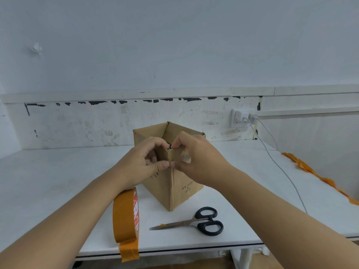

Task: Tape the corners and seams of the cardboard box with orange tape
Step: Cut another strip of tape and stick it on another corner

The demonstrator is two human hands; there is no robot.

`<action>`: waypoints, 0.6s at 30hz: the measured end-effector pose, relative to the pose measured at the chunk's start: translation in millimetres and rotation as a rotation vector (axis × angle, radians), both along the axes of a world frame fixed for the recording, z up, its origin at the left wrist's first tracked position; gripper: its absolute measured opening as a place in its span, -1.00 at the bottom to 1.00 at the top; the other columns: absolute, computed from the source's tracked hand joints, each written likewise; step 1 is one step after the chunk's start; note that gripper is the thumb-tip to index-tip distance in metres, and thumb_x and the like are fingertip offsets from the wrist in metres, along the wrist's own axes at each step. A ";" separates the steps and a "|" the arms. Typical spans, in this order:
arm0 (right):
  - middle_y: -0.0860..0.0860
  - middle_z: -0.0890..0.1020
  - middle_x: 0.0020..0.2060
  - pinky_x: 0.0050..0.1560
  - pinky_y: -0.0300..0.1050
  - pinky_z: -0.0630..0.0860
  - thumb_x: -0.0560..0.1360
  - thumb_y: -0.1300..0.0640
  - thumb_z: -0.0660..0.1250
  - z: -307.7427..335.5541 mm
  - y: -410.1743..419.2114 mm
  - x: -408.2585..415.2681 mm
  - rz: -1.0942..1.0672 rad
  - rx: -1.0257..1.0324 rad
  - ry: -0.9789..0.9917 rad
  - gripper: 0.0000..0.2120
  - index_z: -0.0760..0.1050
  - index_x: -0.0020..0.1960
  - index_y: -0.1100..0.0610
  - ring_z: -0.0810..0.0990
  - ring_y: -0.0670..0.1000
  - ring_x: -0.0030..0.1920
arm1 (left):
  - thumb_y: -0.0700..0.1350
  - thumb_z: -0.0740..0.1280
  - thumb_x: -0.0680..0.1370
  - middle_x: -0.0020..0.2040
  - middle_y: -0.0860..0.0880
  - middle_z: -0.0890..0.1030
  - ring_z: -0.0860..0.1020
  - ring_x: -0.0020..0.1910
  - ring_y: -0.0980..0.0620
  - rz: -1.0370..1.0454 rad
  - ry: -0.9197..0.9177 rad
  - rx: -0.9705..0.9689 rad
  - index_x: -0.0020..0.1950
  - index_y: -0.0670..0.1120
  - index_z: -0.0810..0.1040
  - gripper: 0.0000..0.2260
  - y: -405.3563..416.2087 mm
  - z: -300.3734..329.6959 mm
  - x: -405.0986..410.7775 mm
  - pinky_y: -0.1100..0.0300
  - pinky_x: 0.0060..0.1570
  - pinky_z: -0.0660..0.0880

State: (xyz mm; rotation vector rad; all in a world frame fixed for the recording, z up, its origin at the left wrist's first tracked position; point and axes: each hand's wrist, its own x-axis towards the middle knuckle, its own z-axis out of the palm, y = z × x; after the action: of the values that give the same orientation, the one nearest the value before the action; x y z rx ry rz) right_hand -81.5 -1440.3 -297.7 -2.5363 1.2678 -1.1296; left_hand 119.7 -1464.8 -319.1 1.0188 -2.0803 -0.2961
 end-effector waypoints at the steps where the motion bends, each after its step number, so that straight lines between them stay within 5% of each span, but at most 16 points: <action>1: -0.25 0.45 -0.11 -0.01 -0.02 0.46 0.40 0.06 0.47 -0.5 0.0 1.3 -0.009 -0.012 0.002 -0.66 0.41 0.08 0.01 0.34 -0.09 0.06 | 0.00 0.43 0.45 -0.08 0.27 0.47 0.47 -0.11 0.16 0.003 0.003 0.006 0.10 0.28 0.44 -0.69 -0.4 0.7 -0.5 0.27 -0.09 0.50; 11: -0.19 0.46 -0.09 -0.07 0.01 0.48 0.41 0.06 0.46 2.0 3.5 8.0 -0.072 -0.025 0.018 -0.68 0.39 0.07 0.03 0.37 -0.02 0.10 | -0.04 0.48 0.41 -0.13 0.12 0.52 0.50 -0.19 0.12 0.032 -0.038 0.093 -0.05 0.30 0.46 -0.71 0.3 17.3 -3.2 0.21 -0.17 0.52; 14: -0.12 0.51 -0.01 0.02 -0.03 0.46 0.43 0.09 0.42 1.0 6.9 7.0 -0.052 -0.010 0.001 -0.70 0.40 0.11 0.06 0.38 -0.02 0.16 | -0.04 0.43 0.46 0.05 0.22 0.49 0.49 -0.09 0.17 0.035 -0.056 0.107 0.13 0.25 0.47 -0.68 4.0 14.9 -3.2 0.29 -0.10 0.49; 18: -0.07 0.55 0.09 0.04 -0.32 0.29 0.45 0.13 0.34 -2.8 8.9 4.6 -0.036 -0.050 -0.013 -0.71 0.45 0.17 0.07 0.42 -0.04 0.18 | 0.02 0.40 0.48 0.27 0.35 0.38 0.48 0.00 0.27 0.003 -0.025 0.102 0.24 0.28 0.40 -0.62 15.1 10.8 -2.6 0.32 -0.07 0.47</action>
State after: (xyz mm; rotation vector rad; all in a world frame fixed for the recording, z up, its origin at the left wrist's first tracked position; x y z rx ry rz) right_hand -76.9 -1431.4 -300.6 -2.5467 1.3035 -1.1985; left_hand 117.1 -1449.6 -308.3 1.0908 -2.1044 -0.3930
